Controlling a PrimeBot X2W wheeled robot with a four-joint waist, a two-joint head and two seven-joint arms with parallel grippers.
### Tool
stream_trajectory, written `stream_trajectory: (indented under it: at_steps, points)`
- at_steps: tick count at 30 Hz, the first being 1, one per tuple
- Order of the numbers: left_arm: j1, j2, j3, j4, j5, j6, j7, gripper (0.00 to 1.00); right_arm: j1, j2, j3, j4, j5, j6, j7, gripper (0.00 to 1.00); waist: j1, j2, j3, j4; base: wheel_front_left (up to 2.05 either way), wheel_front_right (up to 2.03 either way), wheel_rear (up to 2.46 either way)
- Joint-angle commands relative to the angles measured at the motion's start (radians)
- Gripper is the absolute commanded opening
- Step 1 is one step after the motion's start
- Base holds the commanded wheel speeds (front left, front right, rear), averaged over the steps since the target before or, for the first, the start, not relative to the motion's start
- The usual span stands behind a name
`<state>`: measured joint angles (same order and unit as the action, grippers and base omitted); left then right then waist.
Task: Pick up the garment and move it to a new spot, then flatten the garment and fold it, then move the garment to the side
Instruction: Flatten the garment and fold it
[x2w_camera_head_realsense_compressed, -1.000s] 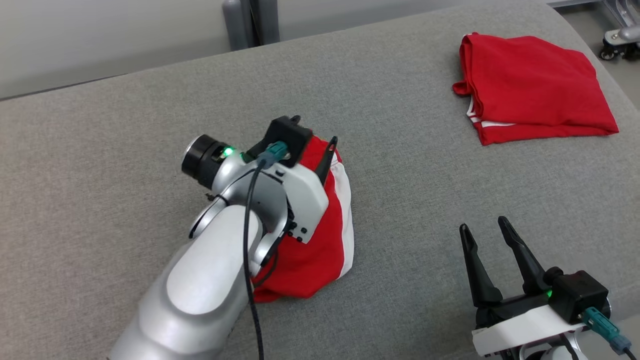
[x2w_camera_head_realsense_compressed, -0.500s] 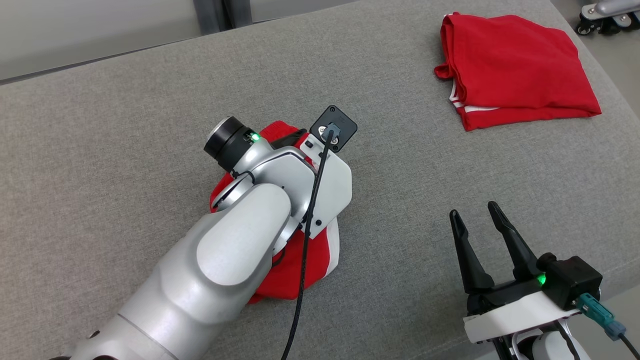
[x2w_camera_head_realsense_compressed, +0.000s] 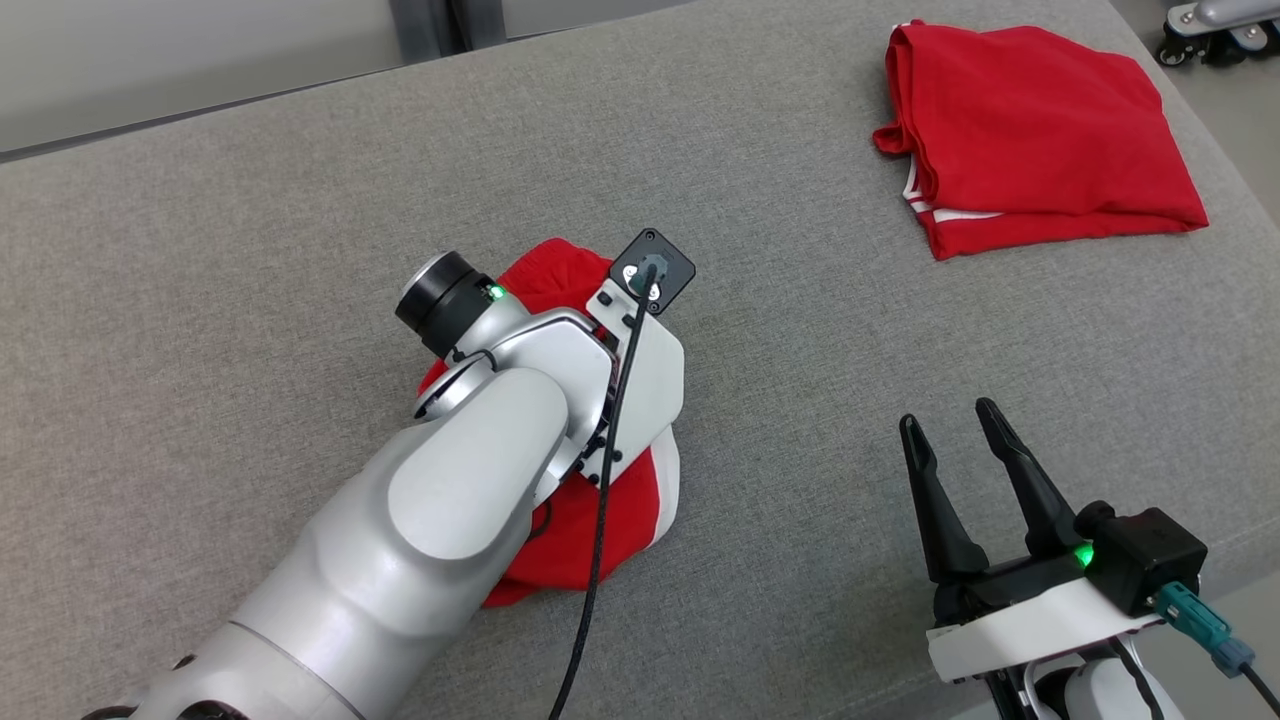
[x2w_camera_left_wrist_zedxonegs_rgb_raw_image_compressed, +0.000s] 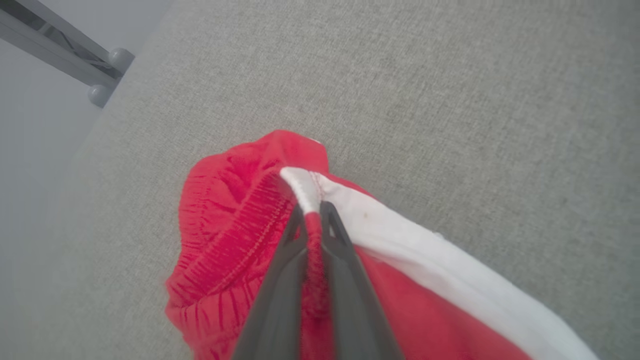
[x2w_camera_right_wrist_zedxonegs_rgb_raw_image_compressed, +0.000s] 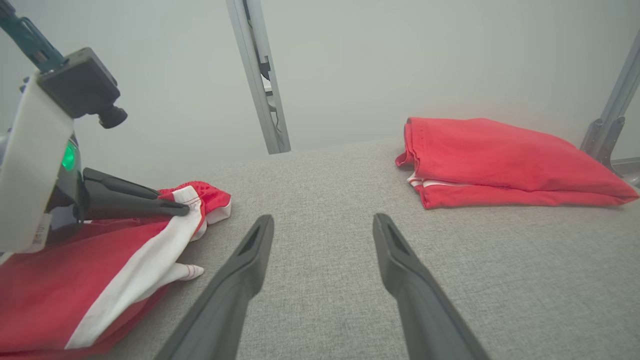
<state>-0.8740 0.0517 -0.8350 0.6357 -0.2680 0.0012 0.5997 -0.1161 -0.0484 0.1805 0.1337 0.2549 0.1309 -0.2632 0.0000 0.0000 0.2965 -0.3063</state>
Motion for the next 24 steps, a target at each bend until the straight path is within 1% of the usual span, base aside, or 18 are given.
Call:
stream_trajectory:
  at_steps: [1,3,7,8,9,13,18,24]
  points:
    - [-0.017,0.005,0.002,0.004,-0.010,-0.005,-0.002,0.00,-0.012,-0.005,0.001,-0.006,0.007,0.000,-0.002,1.00,0.0000,0.0000,0.001,0.001,0.00,0.00,0.00]
    - [-0.010,0.005,0.015,-0.005,-0.026,-0.009,-0.035,0.00,-0.012,-0.005,0.000,-0.008,0.007,0.000,-0.002,1.00,0.0000,0.0000,0.001,0.002,0.00,0.00,0.00]
    - [-0.013,0.002,0.060,-0.034,-0.086,0.011,-0.135,0.00,-0.010,-0.005,0.001,-0.002,0.008,0.000,-0.002,1.00,0.0000,0.0000,-0.001,0.004,0.00,0.00,0.00]
    - [-0.019,0.002,0.069,-0.042,-0.105,0.014,-0.155,0.00,-0.010,-0.005,0.004,0.000,0.009,0.000,-0.002,1.00,0.0000,0.0000,-0.002,0.003,0.00,0.00,0.00]
    - [-0.030,0.000,0.079,-0.072,-0.164,0.023,-0.192,0.00,-0.012,-0.005,0.008,0.003,0.010,0.000,-0.002,1.00,0.0000,0.0000,-0.005,0.001,0.00,0.00,0.00]
    - [-0.078,0.002,0.065,-0.127,-0.265,0.075,-0.269,0.00,-0.012,-0.005,0.013,0.008,0.009,0.000,-0.002,1.00,0.0000,0.0000,-0.012,0.000,0.00,0.00,0.00]
    - [-0.182,0.000,0.027,-0.172,-0.387,0.158,-0.381,0.00,-0.007,-0.005,0.024,0.021,-0.002,0.000,-0.002,1.00,0.0000,0.0000,-0.025,0.000,0.00,0.00,0.00]
    - [-0.301,0.002,-0.063,-0.243,-0.512,0.236,-0.484,0.00,0.001,-0.005,0.017,0.027,-0.021,0.000,-0.002,1.00,0.0000,0.0000,-0.034,0.024,0.00,0.00,0.00]
